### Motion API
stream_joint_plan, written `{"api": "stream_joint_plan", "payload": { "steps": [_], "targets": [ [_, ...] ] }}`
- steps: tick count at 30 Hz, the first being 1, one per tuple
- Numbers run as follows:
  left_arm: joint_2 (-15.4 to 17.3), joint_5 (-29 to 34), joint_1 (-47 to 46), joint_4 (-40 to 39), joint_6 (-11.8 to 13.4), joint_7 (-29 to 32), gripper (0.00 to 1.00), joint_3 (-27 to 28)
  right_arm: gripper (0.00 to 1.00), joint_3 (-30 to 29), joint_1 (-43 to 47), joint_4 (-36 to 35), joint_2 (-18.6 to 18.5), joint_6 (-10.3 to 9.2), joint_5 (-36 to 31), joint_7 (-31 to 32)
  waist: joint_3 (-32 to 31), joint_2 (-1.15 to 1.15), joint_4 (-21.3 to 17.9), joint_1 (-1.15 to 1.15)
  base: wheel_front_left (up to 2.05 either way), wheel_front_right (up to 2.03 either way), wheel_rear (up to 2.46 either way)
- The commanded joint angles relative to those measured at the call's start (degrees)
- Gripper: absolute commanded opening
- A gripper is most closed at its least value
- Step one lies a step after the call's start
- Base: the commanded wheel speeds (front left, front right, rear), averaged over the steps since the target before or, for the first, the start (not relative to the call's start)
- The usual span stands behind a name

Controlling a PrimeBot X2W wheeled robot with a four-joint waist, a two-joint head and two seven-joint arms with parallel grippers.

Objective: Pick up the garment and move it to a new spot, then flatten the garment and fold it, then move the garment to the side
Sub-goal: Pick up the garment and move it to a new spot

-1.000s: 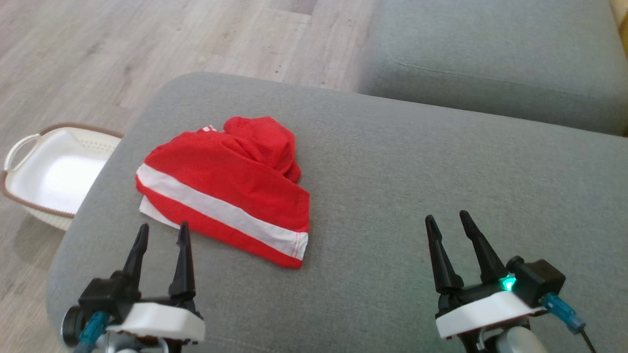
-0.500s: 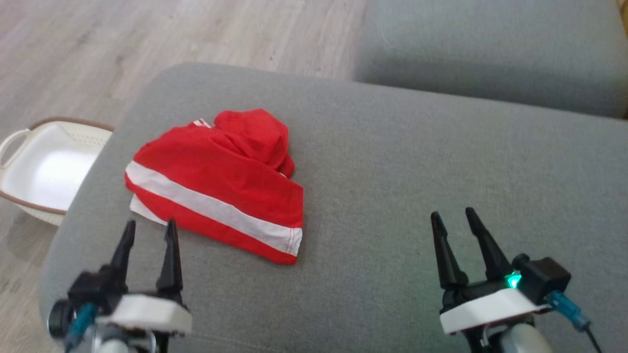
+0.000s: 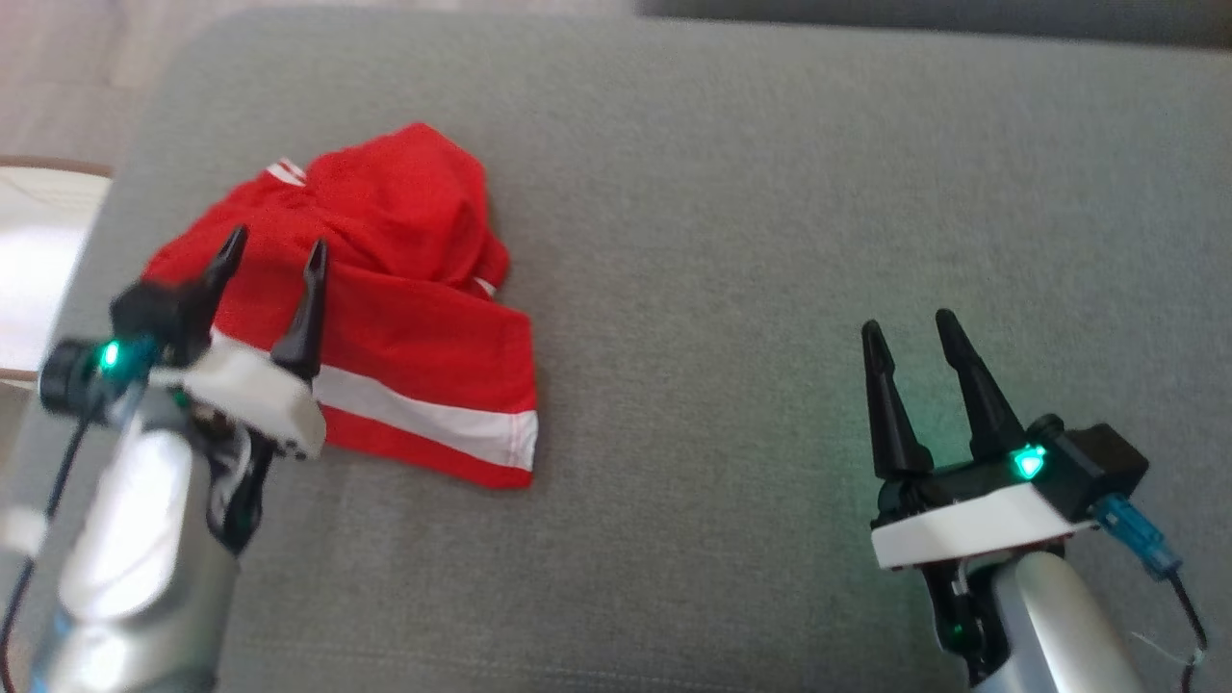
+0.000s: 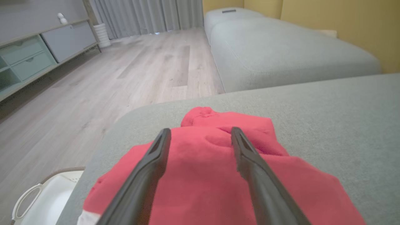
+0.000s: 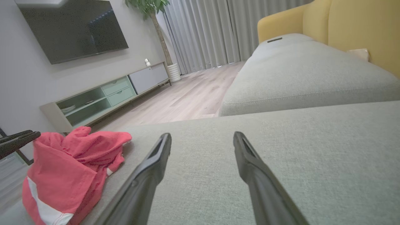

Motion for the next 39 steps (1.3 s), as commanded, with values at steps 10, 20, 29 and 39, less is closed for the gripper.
{"api": "stream_joint_plan", "payload": {
  "steps": [10,20,29,39],
  "targets": [
    [8.2,-4.9,-11.8,11.2,-0.3,7.2,1.00,-5.3,1.00,1.6,-3.9,-2.0,-0.3,-0.04,0.0,-0.6,5.0,0.00,-4.2,0.00,0.00,0.00,0.00],
    [7.9,-5.6,-13.0,12.9,-0.1,-0.2,0.00,-6.1,1.00,1.2,-3.0,-1.1,-0.3,-0.04,0.2,-0.6,2.1,0.00,-4.0,0.00,0.00,0.00,0.00],
    [6.9,-6.3,-11.3,2.7,2.0,-3.1,0.00,-5.0,1.00,1.3,-1.1,-0.3,-0.3,-0.04,1.1,-0.6,-3.6,0.00,-2.9,0.00,0.00,0.00,0.00],
    [5.1,-7.1,-7.3,-16.0,4.9,1.4,0.00,-6.2,1.00,1.8,-0.3,-0.5,-0.3,-0.04,2.0,-0.6,-6.0,0.00,-5.0,0.00,0.00,0.00,0.00]
  ]
}}
